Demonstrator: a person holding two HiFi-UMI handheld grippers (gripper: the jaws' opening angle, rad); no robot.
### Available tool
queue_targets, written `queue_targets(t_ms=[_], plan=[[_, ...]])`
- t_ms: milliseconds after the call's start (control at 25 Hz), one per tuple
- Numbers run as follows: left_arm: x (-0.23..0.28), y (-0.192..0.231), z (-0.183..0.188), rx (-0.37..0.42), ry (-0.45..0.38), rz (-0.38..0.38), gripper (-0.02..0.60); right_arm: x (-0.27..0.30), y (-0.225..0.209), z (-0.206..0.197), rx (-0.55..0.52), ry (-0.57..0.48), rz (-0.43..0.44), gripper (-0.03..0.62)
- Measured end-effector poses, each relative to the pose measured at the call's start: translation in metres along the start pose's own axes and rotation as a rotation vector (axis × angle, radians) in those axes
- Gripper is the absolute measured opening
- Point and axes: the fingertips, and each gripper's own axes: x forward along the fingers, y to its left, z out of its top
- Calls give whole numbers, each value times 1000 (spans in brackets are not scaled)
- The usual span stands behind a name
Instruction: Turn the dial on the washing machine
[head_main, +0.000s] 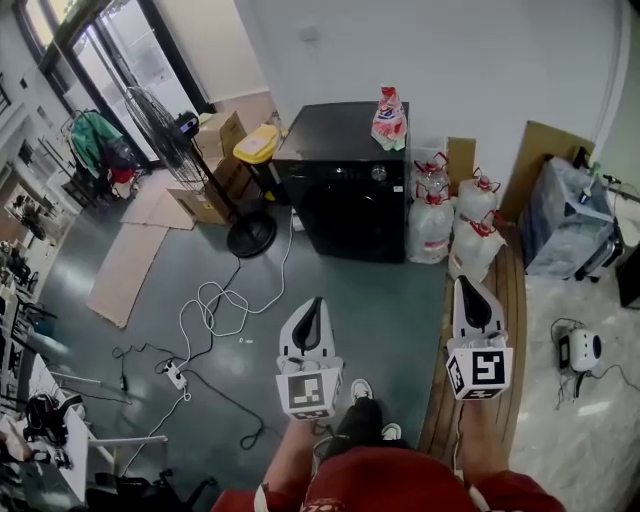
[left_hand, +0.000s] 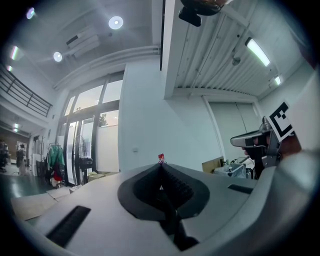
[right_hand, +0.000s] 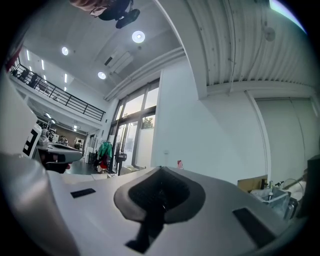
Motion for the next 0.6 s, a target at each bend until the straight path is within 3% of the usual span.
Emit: queue_targets(t_ms=[600], plan=[[84,54,-1,-23,-30,7,9,96,11,8,-32,-8,18,9]])
